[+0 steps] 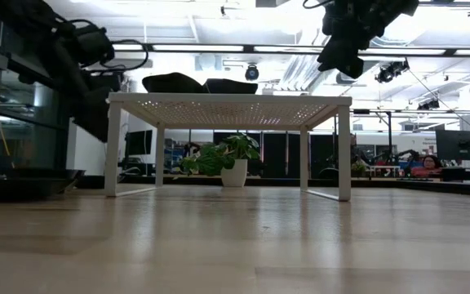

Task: Pick & Place Mini shaped plates
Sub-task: Stack the leaf shaped plate on top of the leaf shaped plates on the shelf

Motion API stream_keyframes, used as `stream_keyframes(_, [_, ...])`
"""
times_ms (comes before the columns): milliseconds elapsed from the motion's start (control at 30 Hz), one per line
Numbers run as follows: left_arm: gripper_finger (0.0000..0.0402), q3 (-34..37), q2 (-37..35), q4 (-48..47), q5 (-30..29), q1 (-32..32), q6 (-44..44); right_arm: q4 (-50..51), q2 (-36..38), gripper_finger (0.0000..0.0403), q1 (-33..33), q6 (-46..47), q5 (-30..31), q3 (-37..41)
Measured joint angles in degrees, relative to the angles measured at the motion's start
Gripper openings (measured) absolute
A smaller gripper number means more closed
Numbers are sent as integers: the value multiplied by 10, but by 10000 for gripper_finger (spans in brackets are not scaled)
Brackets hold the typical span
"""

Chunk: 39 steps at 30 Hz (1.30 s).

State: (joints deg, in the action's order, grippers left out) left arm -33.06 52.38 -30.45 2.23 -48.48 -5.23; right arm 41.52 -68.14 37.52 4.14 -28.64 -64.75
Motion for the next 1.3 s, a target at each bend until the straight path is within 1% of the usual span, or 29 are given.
stream_keyframes(200, [186,0,12,-46,7,-23,21,1,0,99,0,-19,-3,0])
stream_keyframes(400, [186,0,81,-46,20,-42,21,1,0,99,0,-31,-4,0])
stream_keyframes(600, [186,0,139,-37,7,-75,19,2,0,99,0,-31,-19,0])
stream_keyframes(700, [186,0,160,-40,25,-88,4,3,0,99,0,-32,-19,0])
stream_keyframes(867, [186,0,187,-40,35,-93,-8,4,0,99,0,-33,-19,0])
stream_keyframes(1033, [185,0,190,-39,45,-93,-9,8,0,99,0,-33,-20,0])
stream_keyframes(1133, [171,0,190,-40,50,-93,-9,10,0,99,0,-33,-20,0])
stream_keyframes(1300, [121,0,190,-45,60,-93,-9,14,0,99,0,-42,-20,0])
